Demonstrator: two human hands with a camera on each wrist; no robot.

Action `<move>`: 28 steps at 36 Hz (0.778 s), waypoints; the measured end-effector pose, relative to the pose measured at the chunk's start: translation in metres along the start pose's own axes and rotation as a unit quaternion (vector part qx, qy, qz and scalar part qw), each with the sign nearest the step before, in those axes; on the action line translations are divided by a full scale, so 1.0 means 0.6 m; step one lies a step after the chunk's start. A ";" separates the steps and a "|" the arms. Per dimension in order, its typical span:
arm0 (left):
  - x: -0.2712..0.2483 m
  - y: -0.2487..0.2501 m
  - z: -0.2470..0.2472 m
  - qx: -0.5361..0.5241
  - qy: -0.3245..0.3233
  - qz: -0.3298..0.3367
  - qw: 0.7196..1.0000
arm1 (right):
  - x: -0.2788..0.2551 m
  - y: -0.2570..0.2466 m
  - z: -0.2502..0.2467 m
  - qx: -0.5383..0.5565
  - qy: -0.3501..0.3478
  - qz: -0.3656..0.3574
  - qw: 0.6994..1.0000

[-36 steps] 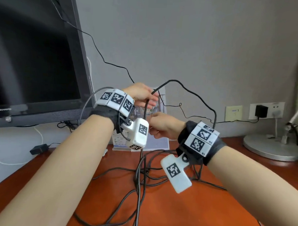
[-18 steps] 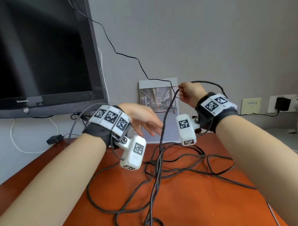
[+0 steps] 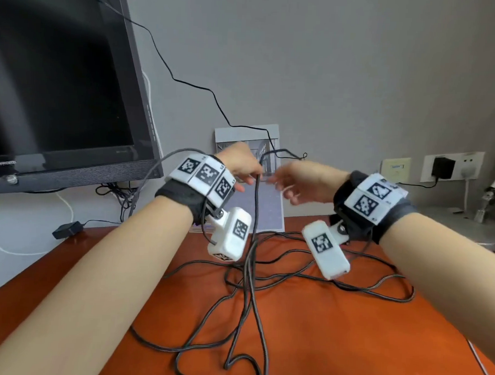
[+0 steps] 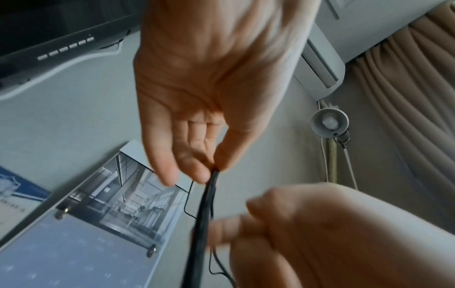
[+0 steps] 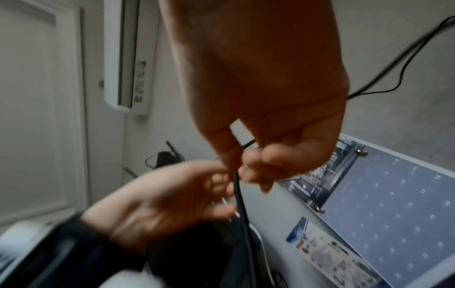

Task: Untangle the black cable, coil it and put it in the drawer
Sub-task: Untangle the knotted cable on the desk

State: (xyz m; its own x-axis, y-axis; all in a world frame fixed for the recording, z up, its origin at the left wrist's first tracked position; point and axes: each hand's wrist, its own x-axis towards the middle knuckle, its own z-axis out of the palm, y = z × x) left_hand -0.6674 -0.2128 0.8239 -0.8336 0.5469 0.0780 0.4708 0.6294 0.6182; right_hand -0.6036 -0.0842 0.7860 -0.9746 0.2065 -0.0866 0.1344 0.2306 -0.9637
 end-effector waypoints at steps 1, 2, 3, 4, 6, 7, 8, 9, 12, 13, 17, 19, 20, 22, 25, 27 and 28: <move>0.006 0.000 -0.003 -0.017 0.020 -0.004 1.000 | -0.011 0.004 0.013 -0.048 -0.040 0.007 0.998; 0.012 0.001 -0.006 -0.039 0.036 -0.009 0.999 | -0.019 0.007 0.026 -0.080 -0.072 0.011 0.994; 0.015 0.003 -0.009 -0.065 0.047 -0.015 0.997 | -0.027 0.009 0.038 -0.102 -0.093 0.012 0.990; 0.016 0.004 -0.011 -0.090 0.053 -0.018 0.994 | -0.031 0.011 0.048 -0.118 -0.102 0.010 0.988; 0.017 0.005 -0.013 -0.141 0.061 -0.012 0.988 | -0.030 0.015 0.065 -0.139 -0.089 -0.002 0.986; 0.013 0.007 -0.012 -0.172 0.062 -0.010 0.983 | -0.028 0.016 0.069 -0.139 -0.074 -0.011 0.987; 0.007 0.008 -0.009 -0.200 0.061 -0.009 0.978 | -0.027 0.016 0.071 -0.132 -0.056 -0.019 0.990; 0.002 0.006 -0.005 -0.217 0.057 -0.011 0.974 | -0.025 0.015 0.071 -0.116 -0.038 -0.026 0.992; -0.011 -0.016 0.008 -0.222 0.032 -0.021 0.974 | -0.019 0.009 0.066 -0.076 0.017 -0.053 0.996; -0.015 -0.026 0.011 -0.228 0.013 -0.029 0.973 | -0.015 0.007 0.062 -0.070 0.035 -0.065 0.995; -0.043 -0.059 0.024 -0.282 -0.077 -0.061 0.954 | 0.012 -0.001 0.048 0.006 0.126 -0.089 0.988; -0.055 -0.069 0.030 -0.265 -0.126 -0.067 0.954 | 0.024 -0.010 0.039 0.057 0.177 -0.101 0.977; -0.060 -0.074 0.032 -0.239 -0.151 -0.067 0.957 | 0.029 -0.015 0.035 0.073 0.195 -0.108 0.972; -0.070 -0.079 0.035 -0.174 -0.197 -0.070 0.962 | 0.036 -0.025 0.023 0.098 0.224 -0.127 0.962; -0.080 -0.080 0.042 -0.103 -0.228 -0.072 0.966 | 0.039 -0.044 0.010 0.127 0.244 -0.155 0.949; -0.084 -0.077 0.053 -0.093 -0.219 -0.058 0.970 | 0.035 -0.056 0.008 0.134 0.238 -0.187 0.944; -0.085 -0.075 0.059 -0.100 -0.214 -0.049 0.971 | 0.034 -0.061 0.007 0.131 0.232 -0.202 0.942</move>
State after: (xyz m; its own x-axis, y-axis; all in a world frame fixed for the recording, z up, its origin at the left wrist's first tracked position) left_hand -0.6360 -0.2494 0.7646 -0.6552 0.6959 -0.2940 0.2946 0.5937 0.7488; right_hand -0.6289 -0.0925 0.8187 -0.7449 0.5602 0.3624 -0.3388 0.1505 -0.9288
